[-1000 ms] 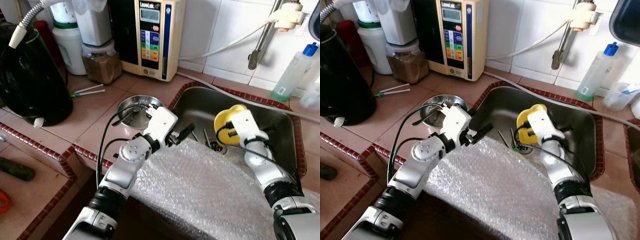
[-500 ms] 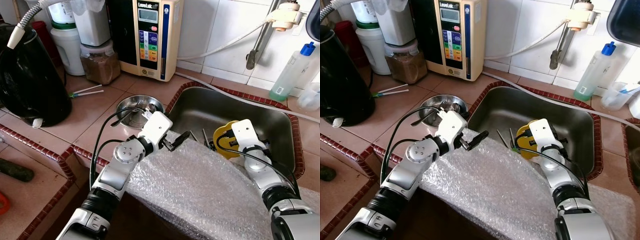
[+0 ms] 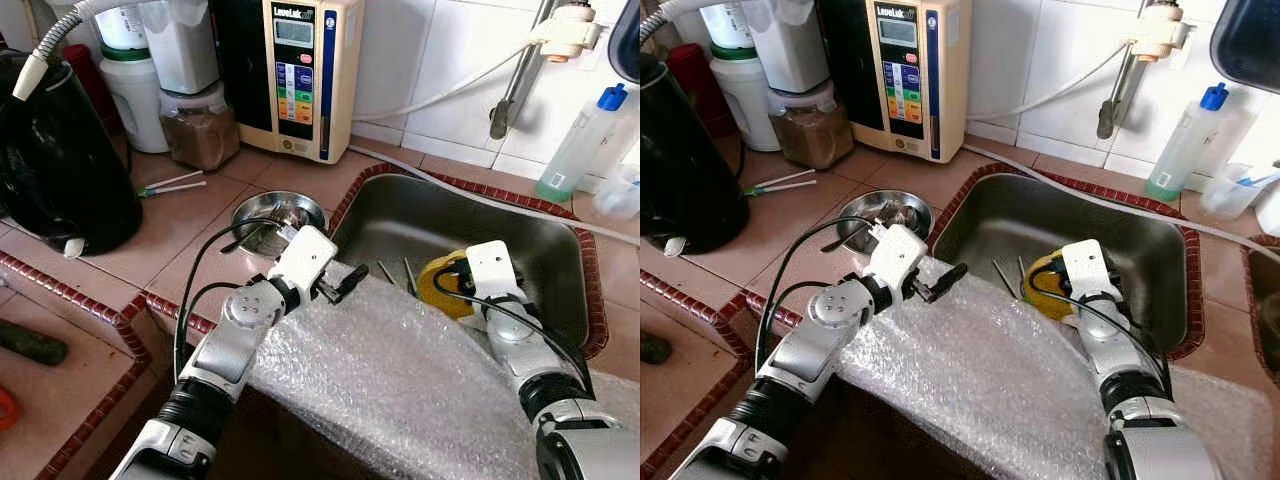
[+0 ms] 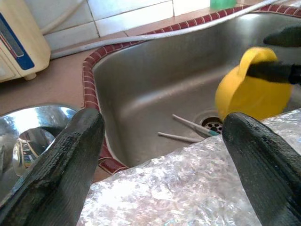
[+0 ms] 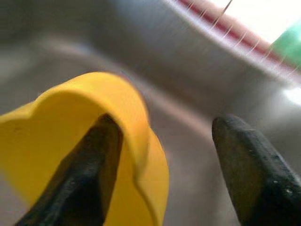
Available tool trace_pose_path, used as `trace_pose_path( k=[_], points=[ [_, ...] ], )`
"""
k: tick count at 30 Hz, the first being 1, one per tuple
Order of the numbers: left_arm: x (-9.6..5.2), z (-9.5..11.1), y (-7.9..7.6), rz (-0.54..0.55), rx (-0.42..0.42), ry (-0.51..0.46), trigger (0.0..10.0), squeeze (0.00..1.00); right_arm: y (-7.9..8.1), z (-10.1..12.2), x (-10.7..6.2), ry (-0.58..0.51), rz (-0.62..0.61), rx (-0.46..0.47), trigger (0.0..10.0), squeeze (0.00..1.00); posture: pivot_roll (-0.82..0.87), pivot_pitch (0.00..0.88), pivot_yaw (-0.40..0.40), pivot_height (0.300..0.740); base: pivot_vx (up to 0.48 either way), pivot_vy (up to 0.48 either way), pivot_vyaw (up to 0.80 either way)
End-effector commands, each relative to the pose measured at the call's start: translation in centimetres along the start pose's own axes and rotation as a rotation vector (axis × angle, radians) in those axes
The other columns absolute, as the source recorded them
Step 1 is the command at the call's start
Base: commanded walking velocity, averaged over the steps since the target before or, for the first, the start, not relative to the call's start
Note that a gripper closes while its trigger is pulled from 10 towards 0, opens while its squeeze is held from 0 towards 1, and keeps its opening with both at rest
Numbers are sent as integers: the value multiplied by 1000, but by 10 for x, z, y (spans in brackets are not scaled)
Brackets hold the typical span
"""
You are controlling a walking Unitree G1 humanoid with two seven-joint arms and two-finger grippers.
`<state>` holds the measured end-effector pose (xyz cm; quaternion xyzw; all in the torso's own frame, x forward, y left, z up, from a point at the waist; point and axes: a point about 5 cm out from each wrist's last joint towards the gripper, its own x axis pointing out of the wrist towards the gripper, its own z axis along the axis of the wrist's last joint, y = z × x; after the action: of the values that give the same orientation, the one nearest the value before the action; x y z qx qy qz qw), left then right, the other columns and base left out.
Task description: Kitchen organization
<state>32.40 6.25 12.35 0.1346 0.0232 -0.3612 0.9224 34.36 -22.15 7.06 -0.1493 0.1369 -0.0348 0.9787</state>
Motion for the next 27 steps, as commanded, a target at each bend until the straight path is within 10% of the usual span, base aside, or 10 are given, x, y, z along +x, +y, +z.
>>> trace_pose_path(
  k=[1,8,22,27],
  points=[
    [-1,7,4,22,17,-15,10000,1000,10,-3,0,26,46,83,10000,1000,69,0,28,740,0,0,0],
    [-1,7,6,37,24,-15,10000,1000,17,4,4,64,158,219,10000,1000,74,0,24,740,0,0,0],
    [-2,9,21,148,23,-11,10000,1000,10,20,10,33,33,837,10000,1000,78,0,27,740,0,0,0],
    [-1,10,21,161,31,-17,10000,1000,0,25,9,-35,-20,482,10000,1000,78,0,26,740,0,0,0]
  ],
)
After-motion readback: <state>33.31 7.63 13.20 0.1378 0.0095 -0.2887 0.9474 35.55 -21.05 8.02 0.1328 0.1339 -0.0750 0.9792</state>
